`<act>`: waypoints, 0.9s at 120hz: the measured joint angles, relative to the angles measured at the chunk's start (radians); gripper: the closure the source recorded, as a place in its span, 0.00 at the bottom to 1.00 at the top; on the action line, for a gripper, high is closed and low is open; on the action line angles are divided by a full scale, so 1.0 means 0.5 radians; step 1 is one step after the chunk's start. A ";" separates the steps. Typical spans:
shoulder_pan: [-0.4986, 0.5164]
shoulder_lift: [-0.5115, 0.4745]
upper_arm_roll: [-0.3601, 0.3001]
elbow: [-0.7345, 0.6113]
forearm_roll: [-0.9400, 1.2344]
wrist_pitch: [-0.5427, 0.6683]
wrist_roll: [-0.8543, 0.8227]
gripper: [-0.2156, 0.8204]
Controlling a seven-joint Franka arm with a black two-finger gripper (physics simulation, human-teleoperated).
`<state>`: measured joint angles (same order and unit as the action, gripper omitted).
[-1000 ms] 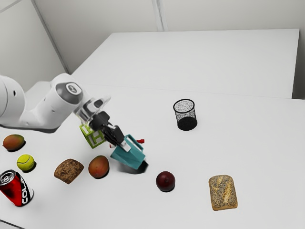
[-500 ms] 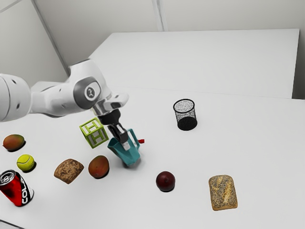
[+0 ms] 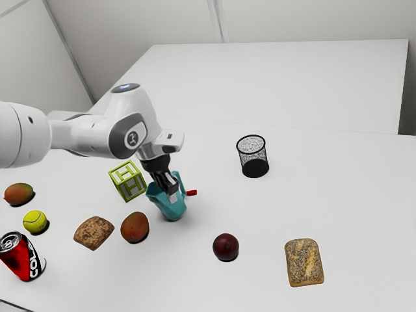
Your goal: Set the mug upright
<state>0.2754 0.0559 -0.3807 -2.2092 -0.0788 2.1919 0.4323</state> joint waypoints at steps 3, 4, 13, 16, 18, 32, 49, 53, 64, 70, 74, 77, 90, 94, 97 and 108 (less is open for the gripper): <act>0.003 -0.001 -0.002 0.000 0.001 0.002 -0.014 0.96; 0.004 -0.002 -0.003 0.000 0.001 0.003 -0.018 0.95; 0.011 -0.012 -0.007 0.000 -0.004 0.003 -0.049 0.87; 0.014 -0.017 -0.009 0.001 -0.006 0.003 -0.057 0.83; 0.018 -0.020 -0.014 0.001 -0.007 0.002 -0.063 0.80; 0.022 -0.042 -0.031 0.007 -0.011 -0.003 -0.098 0.60; 0.016 -0.088 -0.049 0.025 -0.013 -0.011 -0.132 0.44; 0.024 -0.113 -0.060 0.028 -0.014 -0.013 -0.139 0.42; 0.037 -0.173 -0.085 0.051 -0.014 -0.020 -0.155 0.37; 0.035 -0.196 -0.094 0.074 -0.014 -0.029 -0.163 0.34; 0.027 -0.208 -0.097 0.097 -0.014 -0.041 -0.168 0.33; 0.020 -0.216 -0.099 0.118 -0.015 -0.055 -0.172 0.31; 0.006 -0.236 -0.092 0.271 -0.006 -0.128 -0.248 0.27; 0.012 -0.228 -0.088 0.381 0.040 -0.183 -0.286 0.26; 0.020 -0.224 -0.087 0.471 0.074 -0.238 -0.318 0.26; 0.031 -0.193 -0.077 0.773 0.158 -0.447 -0.426 0.24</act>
<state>0.2909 -0.0407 -0.4190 -1.8228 0.0000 1.9685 0.2193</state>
